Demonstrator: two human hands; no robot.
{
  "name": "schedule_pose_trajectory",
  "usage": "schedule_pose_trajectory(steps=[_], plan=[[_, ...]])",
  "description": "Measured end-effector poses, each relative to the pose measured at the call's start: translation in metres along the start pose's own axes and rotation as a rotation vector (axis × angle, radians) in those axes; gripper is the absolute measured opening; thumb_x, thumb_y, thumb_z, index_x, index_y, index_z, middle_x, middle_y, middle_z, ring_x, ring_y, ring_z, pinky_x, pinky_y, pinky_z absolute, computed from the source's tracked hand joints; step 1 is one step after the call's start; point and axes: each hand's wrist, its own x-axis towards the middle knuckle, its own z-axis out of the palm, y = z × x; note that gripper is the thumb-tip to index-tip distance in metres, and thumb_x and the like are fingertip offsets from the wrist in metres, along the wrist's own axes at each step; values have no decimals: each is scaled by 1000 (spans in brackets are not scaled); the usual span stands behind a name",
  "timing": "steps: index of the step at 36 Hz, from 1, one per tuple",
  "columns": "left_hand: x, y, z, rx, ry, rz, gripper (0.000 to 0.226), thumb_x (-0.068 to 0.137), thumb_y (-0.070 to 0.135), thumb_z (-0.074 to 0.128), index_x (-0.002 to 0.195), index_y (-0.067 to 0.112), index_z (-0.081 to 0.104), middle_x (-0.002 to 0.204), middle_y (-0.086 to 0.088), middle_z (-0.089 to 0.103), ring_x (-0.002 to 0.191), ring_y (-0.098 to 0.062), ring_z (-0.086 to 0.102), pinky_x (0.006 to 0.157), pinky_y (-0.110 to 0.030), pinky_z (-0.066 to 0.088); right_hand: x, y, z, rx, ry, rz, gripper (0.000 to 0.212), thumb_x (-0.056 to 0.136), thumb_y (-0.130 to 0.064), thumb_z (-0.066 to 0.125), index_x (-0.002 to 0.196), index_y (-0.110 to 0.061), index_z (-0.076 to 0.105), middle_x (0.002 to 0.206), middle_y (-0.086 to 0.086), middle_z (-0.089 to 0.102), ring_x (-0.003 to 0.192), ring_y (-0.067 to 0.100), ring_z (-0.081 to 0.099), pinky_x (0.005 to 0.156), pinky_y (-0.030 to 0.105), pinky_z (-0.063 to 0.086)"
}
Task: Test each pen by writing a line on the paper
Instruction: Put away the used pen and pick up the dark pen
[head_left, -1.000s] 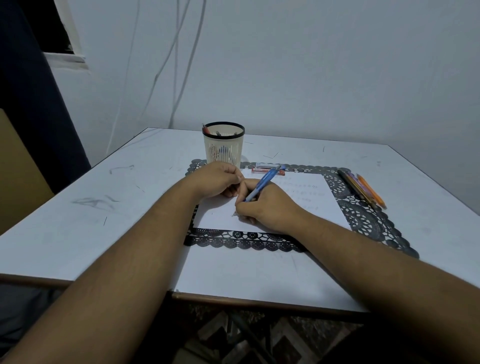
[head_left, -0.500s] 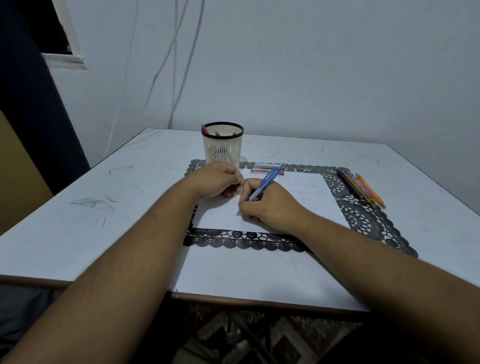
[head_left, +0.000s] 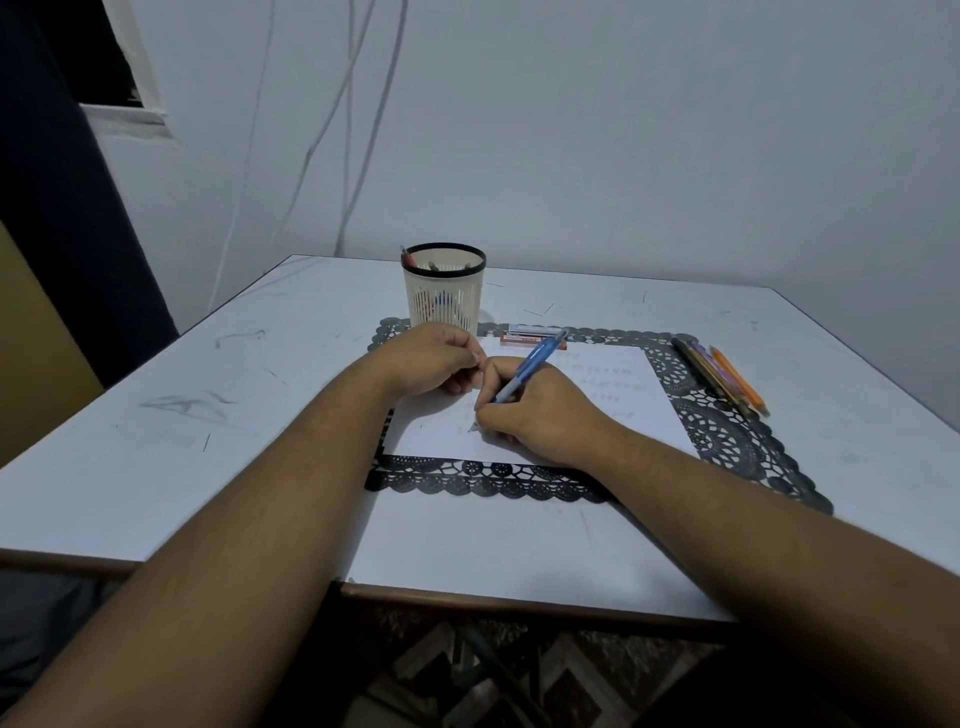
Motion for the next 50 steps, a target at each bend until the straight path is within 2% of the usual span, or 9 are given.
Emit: schedule_pose_trajectory(steps=[8, 13, 17, 21, 28, 34, 40, 46, 50], plan=[[-3, 1, 0, 17, 22, -1, 23, 102, 6, 51, 98, -2, 72, 72, -1, 71, 60, -4, 63, 59, -13, 51, -3, -4, 0, -40, -25, -3, 25, 84, 2, 68, 71, -17, 60, 67, 0, 61, 64, 11, 59, 63, 29, 51], [-4, 3, 1, 1, 4, 11, 28, 103, 6, 50, 87, 8, 73, 71, 2, 72, 65, -6, 64, 60, -14, 52, -4, 0, -7, 90, -15, 31, 28, 85, 3, 65, 68, -18, 60, 65, 3, 58, 61, 14, 55, 64, 34, 50], [-3, 2, 0, 0, 2, 6, 30, 103, 6, 50, 85, 11, 73, 69, 4, 73, 64, -5, 65, 61, -15, 52, -5, 0, -7, 58, -12, 31, 29, 86, 4, 66, 68, -17, 59, 62, -2, 57, 58, 8, 54, 60, 27, 50], [-4, 2, 1, -23, -10, 12, 30, 103, 5, 50, 83, 10, 72, 70, 1, 73, 65, -8, 64, 63, -17, 52, -7, -3, -5, -23, -11, 9, 26, 86, 2, 67, 70, -16, 57, 67, 1, 58, 62, 8, 56, 57, 21, 47], [-5, 3, 1, -6, 0, 10, 29, 102, 6, 50, 84, 10, 72, 72, 1, 73, 66, -7, 64, 62, -17, 51, -5, -2, -5, -17, 19, 18, 23, 85, 0, 67, 70, -15, 57, 66, 4, 58, 63, 14, 56, 63, 32, 49], [-5, 2, 2, -4, 0, 6, 30, 102, 6, 50, 83, 11, 72, 74, 0, 74, 67, -8, 66, 64, -18, 52, -7, -2, -6, -50, 5, 14, 33, 84, -1, 69, 63, -23, 55, 68, 3, 58, 66, 11, 56, 62, 28, 49], [-6, 3, 1, 4, 8, 7, 29, 102, 6, 51, 84, 10, 72, 70, 3, 73, 65, -5, 65, 61, -15, 52, -6, -3, -4, -61, 7, -3, 17, 85, 0, 68, 74, -9, 59, 71, 5, 61, 67, 12, 58, 64, 29, 49], [-8, 5, 2, 4, 15, 7, 30, 103, 7, 51, 83, 11, 72, 71, 3, 73, 62, -2, 65, 58, -12, 50, -6, -2, -6, -76, 39, -2, 23, 84, -1, 69, 70, -15, 56, 67, 4, 58, 64, 12, 55, 60, 27, 45], [-7, 4, 1, -10, 7, 4, 29, 103, 6, 50, 84, 9, 72, 67, 5, 72, 62, -4, 64, 59, -13, 51, -7, -4, -4, -75, 0, -4, 26, 84, -1, 69, 68, -18, 57, 69, 1, 60, 69, 13, 58, 63, 28, 50]])
